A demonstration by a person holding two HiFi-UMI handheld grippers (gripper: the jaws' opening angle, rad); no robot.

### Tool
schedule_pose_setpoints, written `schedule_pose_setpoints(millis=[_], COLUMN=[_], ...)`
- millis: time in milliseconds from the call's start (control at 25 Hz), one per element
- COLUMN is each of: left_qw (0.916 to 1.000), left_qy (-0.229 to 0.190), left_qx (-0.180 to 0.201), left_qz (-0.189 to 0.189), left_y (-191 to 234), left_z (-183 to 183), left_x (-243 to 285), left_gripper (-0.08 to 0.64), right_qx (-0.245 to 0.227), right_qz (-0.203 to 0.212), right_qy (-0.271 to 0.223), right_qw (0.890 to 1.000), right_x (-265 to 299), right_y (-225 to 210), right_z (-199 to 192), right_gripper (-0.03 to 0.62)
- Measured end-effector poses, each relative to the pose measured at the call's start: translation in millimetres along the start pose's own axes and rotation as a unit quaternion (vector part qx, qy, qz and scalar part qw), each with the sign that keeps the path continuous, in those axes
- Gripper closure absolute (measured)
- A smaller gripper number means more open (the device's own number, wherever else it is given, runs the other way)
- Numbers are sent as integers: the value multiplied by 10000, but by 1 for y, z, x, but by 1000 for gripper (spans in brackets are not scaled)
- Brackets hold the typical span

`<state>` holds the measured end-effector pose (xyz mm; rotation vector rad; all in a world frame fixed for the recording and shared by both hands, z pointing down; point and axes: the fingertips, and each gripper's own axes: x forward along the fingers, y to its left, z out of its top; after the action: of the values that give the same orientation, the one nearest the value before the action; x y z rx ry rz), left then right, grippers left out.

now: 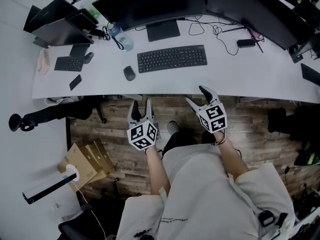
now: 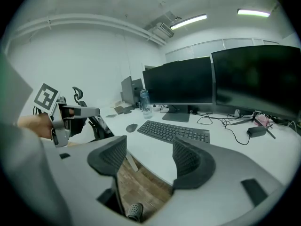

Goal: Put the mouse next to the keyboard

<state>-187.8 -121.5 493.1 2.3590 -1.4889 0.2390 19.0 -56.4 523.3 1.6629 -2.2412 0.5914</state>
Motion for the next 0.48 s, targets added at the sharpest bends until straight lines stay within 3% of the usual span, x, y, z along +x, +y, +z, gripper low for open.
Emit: schedule_pose_setpoints(millis=[480], left_qw=[9987], left_qy=[399], left_qx=[-33], left_qz=[-326], left_y=[50], left_z=[-13], left_x=[29], left_gripper=[330], right_qx=[147], right_qz=[-489], right_qy=[152], right_qw=[9986], right_x=[26], right_y=[37], right_z=[-12], right_gripper=[279])
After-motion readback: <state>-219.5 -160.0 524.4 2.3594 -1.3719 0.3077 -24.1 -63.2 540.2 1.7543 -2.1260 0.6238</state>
